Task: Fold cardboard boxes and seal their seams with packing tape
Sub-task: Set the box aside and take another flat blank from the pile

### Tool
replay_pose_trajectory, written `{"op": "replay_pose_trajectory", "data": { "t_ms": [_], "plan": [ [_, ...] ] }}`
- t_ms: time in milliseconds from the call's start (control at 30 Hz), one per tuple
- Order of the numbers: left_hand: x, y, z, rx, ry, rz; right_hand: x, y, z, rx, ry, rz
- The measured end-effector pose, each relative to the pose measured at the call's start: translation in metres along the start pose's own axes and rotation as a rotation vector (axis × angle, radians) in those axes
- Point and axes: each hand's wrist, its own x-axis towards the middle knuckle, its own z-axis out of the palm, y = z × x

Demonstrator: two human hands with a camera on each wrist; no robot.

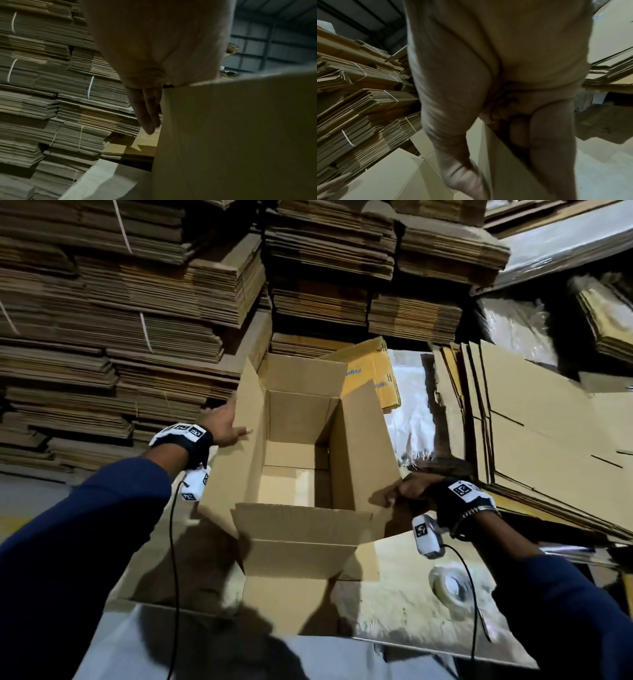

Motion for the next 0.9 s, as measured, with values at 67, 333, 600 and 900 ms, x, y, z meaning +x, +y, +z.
{"op": "replay_pose_trajectory", "data": {
  "t_ms": [67,333,600,900],
  "plan": [
    [-0.024,0.003,-0.003,0.034,-0.018,0.07,0.005,0.003,0.0,-0.004,0.012,0.003],
    [-0.118,-0.002,0.012,0.374,-0.195,0.165,-0.013,0.032,0.009,-0.025,0.02,-0.07],
    [-0.187,-0.004,0.036,0.569,-0.354,0.112,0.021,0.034,0.079,-0.327,0.257,-0.604],
    [-0.223,0.01,0.078,0.126,-0.098,-0.02,0.038,0.041,0.121,-0.22,-0.085,-0.77]
  ]
}}
